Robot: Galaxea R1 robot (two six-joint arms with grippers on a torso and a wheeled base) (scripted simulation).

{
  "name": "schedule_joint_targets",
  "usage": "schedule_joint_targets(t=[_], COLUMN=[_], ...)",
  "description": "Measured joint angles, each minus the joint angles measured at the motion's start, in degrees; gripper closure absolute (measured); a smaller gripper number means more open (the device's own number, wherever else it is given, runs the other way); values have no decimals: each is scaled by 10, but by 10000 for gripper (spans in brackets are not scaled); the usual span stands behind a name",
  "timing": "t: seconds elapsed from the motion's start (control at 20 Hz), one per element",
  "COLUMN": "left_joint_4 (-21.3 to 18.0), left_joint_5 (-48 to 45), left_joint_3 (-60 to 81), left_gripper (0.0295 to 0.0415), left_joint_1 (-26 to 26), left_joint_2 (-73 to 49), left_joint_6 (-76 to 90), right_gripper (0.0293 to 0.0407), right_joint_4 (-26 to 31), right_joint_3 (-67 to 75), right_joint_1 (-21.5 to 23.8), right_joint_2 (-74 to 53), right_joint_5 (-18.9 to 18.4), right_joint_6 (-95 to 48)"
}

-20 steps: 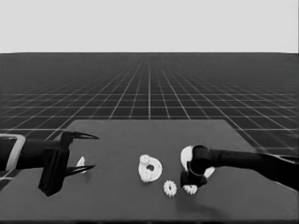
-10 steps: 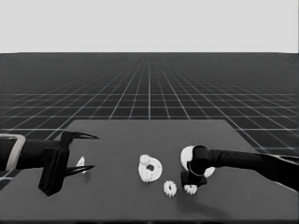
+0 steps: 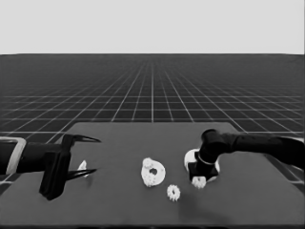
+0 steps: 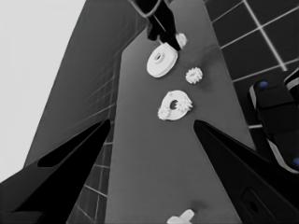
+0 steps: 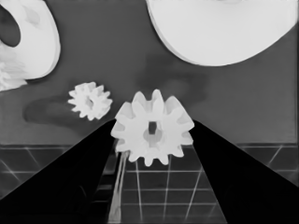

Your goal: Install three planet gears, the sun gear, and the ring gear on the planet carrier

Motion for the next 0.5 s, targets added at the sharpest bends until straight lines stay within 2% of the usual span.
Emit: schedule_joint_targets(t=[0.1,0.2,0.25,0.5], left_joint_4=[0,0,0,0], left_joint_5=[0,0,0,0], left_joint_3=[0,0,0,0], left_gripper=[326,326,326,326], left_joint_1=[0,0,0,0], left_joint_2=[0,0,0,0], left_joint_6=[0,0,0,0], right_gripper=[388,388,388,388], right_joint_4=[2,24,28,33], right_joint_3=[0,-199,-262,-362], right_joint_1=[1,24,27,28], right_joint_2=[0,185,232,292], right_joint_5=[0,-2,2,8], right_joint_6=[0,-7,-28,-69])
